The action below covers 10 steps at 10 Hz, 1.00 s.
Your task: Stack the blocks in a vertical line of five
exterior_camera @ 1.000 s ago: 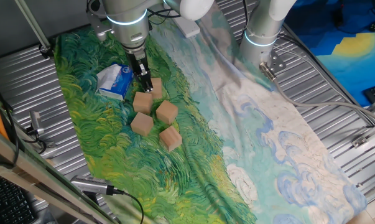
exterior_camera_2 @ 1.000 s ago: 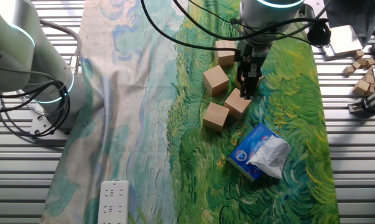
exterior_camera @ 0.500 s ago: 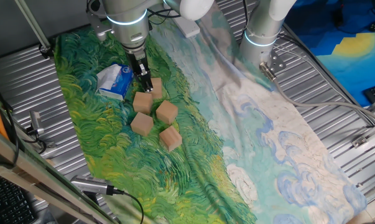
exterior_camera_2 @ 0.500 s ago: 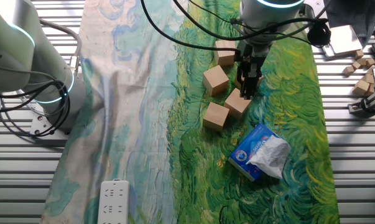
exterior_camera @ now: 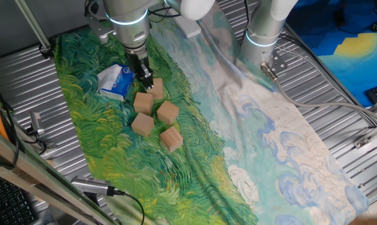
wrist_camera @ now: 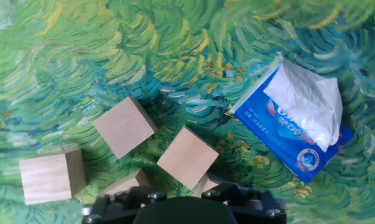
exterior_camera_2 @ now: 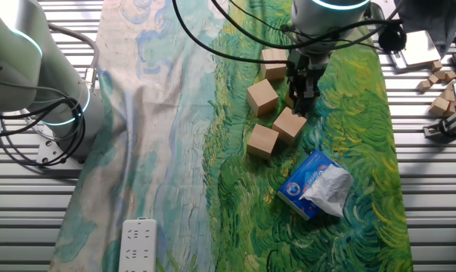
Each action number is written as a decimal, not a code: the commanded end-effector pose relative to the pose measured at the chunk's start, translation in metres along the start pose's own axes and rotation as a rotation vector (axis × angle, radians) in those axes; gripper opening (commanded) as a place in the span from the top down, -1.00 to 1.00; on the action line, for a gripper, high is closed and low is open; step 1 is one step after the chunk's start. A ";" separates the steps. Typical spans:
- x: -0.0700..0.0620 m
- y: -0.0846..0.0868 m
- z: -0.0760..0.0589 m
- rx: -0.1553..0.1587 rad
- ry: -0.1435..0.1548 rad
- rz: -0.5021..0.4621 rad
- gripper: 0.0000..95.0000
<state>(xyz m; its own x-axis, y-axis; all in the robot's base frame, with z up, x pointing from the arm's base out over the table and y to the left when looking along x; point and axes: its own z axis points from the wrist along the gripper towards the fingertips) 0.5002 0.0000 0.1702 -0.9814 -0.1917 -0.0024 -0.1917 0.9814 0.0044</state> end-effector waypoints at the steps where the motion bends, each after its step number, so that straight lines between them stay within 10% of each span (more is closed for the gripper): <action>1: 0.000 0.000 0.000 -0.005 -0.001 -0.148 1.00; 10: -0.011 0.011 0.003 -0.021 0.000 -0.161 1.00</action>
<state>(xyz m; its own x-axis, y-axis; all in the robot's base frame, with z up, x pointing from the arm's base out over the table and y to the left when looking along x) 0.5082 0.0150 0.1671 -0.9374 -0.3483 -0.0076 -0.3483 0.9369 0.0286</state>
